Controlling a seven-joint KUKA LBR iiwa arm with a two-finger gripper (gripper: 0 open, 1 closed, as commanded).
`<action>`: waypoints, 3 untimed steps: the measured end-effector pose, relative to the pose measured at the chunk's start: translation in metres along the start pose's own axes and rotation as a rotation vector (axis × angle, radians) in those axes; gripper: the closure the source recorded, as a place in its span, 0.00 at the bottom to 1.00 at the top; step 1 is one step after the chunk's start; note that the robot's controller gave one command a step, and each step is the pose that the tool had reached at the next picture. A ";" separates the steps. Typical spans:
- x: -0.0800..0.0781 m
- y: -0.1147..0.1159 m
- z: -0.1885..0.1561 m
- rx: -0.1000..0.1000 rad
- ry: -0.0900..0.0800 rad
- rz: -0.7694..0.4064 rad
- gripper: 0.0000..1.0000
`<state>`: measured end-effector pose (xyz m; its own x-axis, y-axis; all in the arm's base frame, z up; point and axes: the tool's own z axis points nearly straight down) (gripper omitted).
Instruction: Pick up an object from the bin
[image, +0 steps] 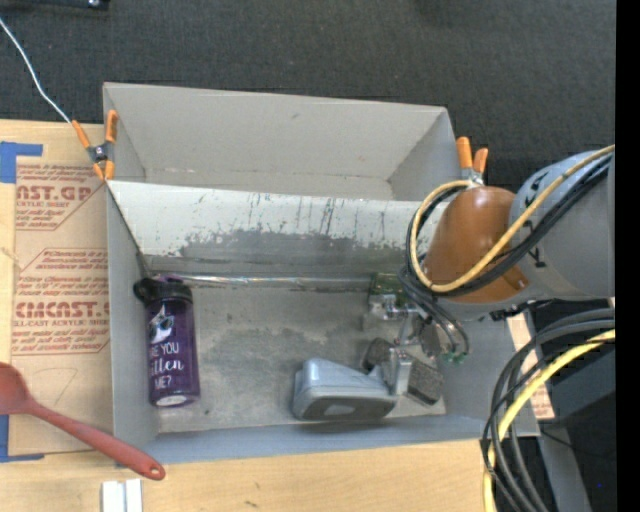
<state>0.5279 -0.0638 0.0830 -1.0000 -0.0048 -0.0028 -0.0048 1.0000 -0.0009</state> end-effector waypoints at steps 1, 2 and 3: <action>-0.008 -0.023 0.013 -0.002 -0.001 0.112 1.00; -0.008 -0.023 0.013 -0.001 -0.001 0.112 1.00; -0.006 -0.032 -0.057 -0.003 0.004 0.124 1.00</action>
Offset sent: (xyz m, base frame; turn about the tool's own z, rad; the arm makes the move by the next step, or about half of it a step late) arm 0.0000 0.0000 0.0000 0.0000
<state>0.5343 -0.0953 0.1404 -0.9928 0.1194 0.0009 0.1194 0.9928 0.0020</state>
